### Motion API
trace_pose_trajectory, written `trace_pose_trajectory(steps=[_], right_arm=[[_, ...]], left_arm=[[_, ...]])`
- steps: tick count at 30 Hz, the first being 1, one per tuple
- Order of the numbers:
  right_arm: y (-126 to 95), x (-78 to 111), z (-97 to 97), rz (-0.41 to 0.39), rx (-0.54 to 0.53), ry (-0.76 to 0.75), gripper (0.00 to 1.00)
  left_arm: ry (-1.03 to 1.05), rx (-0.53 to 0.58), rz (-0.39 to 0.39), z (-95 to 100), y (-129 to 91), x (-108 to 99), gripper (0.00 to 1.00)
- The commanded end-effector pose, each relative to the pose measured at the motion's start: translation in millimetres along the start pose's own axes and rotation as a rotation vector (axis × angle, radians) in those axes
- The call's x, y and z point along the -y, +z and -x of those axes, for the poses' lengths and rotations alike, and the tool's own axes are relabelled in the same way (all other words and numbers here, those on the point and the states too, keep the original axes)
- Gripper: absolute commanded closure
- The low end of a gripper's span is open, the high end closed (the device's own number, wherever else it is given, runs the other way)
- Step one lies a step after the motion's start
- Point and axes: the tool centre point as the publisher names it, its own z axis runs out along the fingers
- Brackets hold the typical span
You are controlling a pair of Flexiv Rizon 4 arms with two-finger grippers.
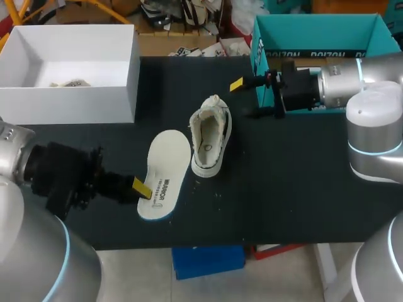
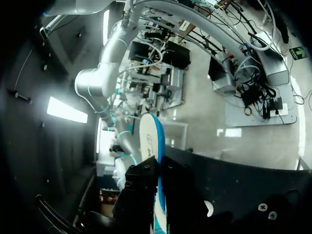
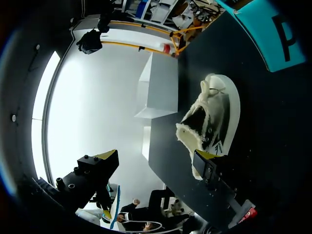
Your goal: Take the shoe out of the shoebox, open the shoe tongue, remove and reinsert the insole, then place the shoe into the shoebox
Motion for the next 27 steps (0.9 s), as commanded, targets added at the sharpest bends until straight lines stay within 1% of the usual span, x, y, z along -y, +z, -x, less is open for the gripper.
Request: trace_pose_trajectory(steps=[1, 4, 6, 8, 11, 13, 18, 20, 27], right_arm=[[1, 0.7, 0.2, 0.003, -0.001, -0.001, 0.00], [1, 0.7, 0.2, 0.003, -0.001, -0.001, 0.00], [1, 0.7, 0.2, 0.003, -0.001, -0.001, 0.00], [1, 0.7, 0.2, 0.003, -0.001, -0.001, 0.00], [1, 0.7, 0.2, 0.003, -0.001, -0.001, 0.00], [1, 0.7, 0.2, 0.003, -0.001, -0.001, 0.00], [1, 0.7, 0.2, 0.003, -0.001, -0.001, 0.00], [1, 0.7, 0.2, 0.003, -0.001, -0.001, 0.00], [1, 0.7, 0.2, 0.003, -0.001, -0.001, 0.00]], left_arm=[[0.132, 0.023, 0.166, -32.2, 13, 9, 1.00], [0.191, 0.015, 0.192, -51.7, 21, 3, 1.00], [0.230, 0.014, 0.209, -65.0, 26, -4, 1.00], [0.276, 0.011, 0.223, -73.4, 30, -10, 1.00], [0.317, 0.022, 0.218, -81.7, 36, -20, 1.00], [0.327, 0.038, 0.213, -88.0, 39, -33, 1.00], [0.351, 0.054, 0.217, -91.6, 42, -63, 1.00], [0.335, 0.075, 0.206, -92.3, 44, -76, 1.00], [0.346, 0.074, 0.174, -88.6, 62, -119, 1.00]])
